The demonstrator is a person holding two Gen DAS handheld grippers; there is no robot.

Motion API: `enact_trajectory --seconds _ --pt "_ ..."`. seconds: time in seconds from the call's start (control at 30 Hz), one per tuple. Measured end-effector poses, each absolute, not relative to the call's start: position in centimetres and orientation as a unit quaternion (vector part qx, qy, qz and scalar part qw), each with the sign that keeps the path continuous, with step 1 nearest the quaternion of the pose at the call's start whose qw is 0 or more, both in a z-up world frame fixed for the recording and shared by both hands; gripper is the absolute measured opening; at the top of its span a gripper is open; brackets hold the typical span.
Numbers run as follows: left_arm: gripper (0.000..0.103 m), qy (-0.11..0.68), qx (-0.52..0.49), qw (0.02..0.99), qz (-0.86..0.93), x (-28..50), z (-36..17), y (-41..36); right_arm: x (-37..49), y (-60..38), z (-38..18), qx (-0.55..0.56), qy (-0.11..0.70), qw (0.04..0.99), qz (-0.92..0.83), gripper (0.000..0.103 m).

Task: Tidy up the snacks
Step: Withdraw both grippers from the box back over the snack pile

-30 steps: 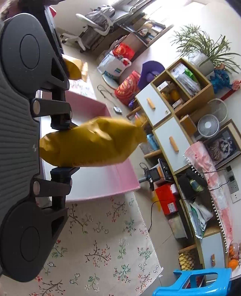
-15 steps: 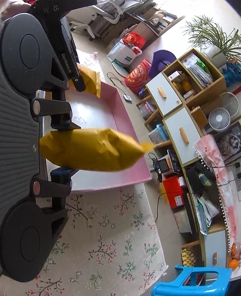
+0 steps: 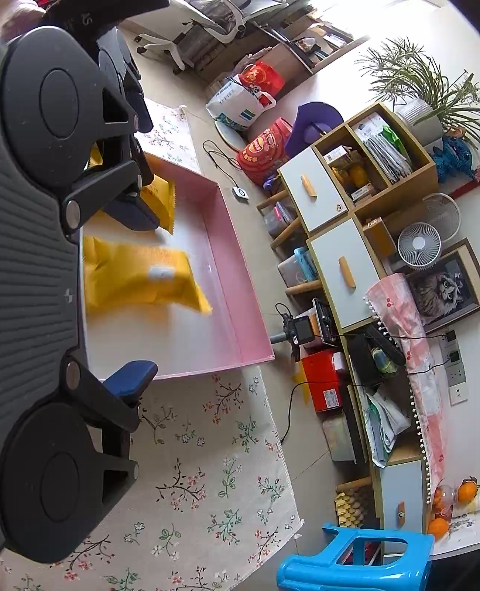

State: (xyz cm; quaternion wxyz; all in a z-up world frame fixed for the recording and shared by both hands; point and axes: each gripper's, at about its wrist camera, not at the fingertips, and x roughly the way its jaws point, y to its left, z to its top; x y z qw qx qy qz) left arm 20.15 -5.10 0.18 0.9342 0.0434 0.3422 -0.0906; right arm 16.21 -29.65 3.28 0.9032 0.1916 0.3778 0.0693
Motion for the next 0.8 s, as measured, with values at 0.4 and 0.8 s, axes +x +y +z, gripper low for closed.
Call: enact_trajectory --seconds 0.4,0.8 --pt "0.095 0.334 0.092 0.930 -0.123 15.3 1.5 -4.1 13.7 -29.0 4.3 0.185 0.374 0.907 0.059 0.083" --pt "0.098 0.344 0.077 0.928 -0.121 10.5 1.7 -0.6 10.5 -27.6 5.6 0.149 0.371 0.915 0.052 0.089"
